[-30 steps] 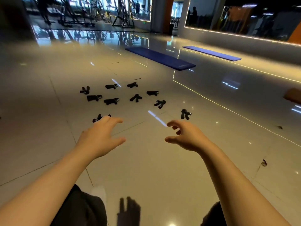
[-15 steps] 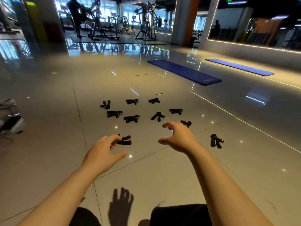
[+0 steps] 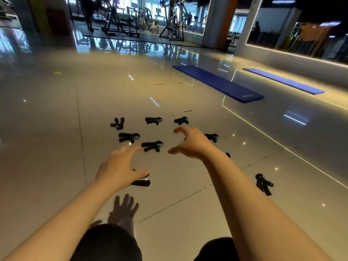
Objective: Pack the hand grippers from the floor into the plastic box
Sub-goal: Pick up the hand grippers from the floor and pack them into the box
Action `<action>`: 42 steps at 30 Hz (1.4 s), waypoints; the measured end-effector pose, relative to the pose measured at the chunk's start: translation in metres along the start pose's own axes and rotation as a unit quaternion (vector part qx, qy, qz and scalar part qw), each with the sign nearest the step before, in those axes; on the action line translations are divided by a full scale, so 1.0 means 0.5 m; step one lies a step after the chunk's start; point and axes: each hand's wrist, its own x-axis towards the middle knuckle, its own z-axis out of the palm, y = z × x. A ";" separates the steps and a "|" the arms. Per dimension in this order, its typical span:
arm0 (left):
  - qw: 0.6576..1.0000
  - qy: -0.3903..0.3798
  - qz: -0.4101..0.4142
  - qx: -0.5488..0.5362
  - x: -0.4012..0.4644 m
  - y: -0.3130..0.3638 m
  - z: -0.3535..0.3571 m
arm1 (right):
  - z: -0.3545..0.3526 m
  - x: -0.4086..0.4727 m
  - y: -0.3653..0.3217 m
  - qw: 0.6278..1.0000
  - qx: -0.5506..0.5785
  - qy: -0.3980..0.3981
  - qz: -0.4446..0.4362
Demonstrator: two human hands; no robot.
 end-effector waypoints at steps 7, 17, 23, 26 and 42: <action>1.000 -0.028 -0.008 0.010 0.121 -0.025 0.035 | -0.036 0.141 0.045 0.999 -0.049 0.006 -0.005; 0.997 -0.066 -0.006 0.044 0.422 -0.111 0.157 | 0.077 0.465 0.229 0.995 -0.069 -0.073 0.011; 0.984 -0.163 -0.044 0.057 0.521 -0.261 0.311 | 0.254 0.651 0.327 0.978 -0.133 -0.162 0.013; 0.978 -0.193 0.009 0.079 0.537 -0.339 0.393 | 0.358 0.733 0.372 0.974 -0.144 -0.172 0.022; 0.908 -0.348 -0.212 0.092 0.551 -0.520 0.580 | 0.657 0.987 0.408 0.932 -0.272 -0.236 -0.026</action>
